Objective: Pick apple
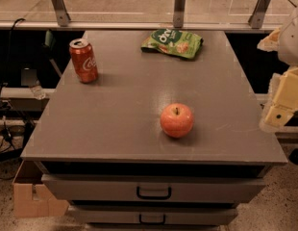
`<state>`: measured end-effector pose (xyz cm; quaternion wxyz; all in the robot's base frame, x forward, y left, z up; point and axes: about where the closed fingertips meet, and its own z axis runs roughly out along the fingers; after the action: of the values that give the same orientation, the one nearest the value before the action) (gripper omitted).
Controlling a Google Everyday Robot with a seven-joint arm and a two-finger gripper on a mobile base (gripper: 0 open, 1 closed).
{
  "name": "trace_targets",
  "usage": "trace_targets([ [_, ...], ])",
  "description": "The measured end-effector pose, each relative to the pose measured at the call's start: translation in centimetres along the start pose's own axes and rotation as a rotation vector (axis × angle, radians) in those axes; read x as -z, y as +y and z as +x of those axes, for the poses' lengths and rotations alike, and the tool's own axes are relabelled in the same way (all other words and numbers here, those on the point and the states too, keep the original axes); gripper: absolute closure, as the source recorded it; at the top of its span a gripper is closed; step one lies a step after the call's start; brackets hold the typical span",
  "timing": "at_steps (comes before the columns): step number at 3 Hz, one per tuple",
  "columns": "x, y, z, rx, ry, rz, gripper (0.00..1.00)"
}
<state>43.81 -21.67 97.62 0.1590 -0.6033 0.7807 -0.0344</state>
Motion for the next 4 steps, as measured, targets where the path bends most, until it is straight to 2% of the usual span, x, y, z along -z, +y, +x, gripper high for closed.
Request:
trace_targets([
  [2, 0.2, -0.3, 0.1, 0.009, -0.020, 0.008, 0.00],
  [3, -3.0, -0.4, 0.3, -0.003, -0.090, -0.051, 0.00],
  [4, -7.2, 1.0, -1.2, -0.010, -0.206, -0.167, 0.00],
])
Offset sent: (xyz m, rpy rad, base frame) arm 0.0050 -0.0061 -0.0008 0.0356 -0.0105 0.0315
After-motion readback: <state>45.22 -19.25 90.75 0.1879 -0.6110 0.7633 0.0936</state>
